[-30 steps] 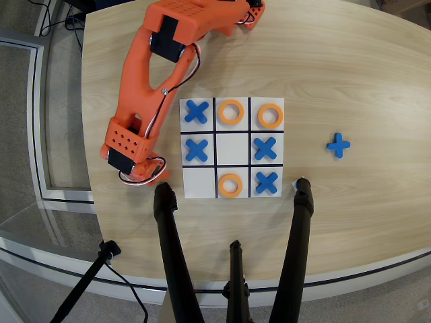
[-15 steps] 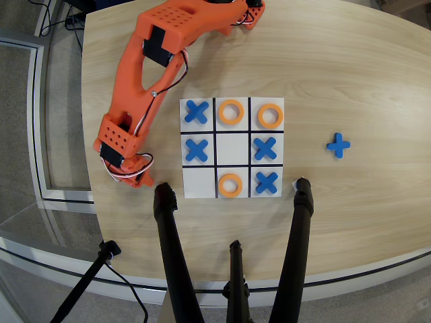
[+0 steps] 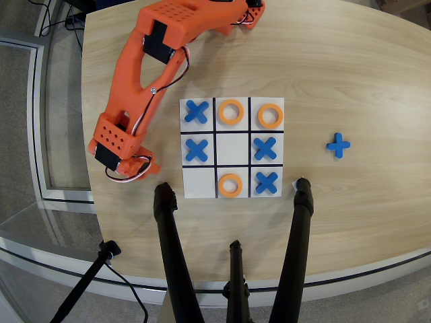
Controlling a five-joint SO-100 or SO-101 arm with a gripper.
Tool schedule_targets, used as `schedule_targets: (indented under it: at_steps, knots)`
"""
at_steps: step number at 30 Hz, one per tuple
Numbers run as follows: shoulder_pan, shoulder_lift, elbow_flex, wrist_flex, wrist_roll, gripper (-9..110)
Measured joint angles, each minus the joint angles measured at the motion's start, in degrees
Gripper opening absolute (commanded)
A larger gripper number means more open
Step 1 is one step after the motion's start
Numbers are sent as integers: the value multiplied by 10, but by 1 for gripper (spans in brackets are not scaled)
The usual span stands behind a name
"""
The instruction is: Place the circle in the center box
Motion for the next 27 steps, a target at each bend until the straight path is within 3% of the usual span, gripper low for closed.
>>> schedule_targets:
  at_steps: [11,27]
  knots:
    - [-25,-11,-8,-36,18,19]
    - [-10,-13,-31,59,12,11]
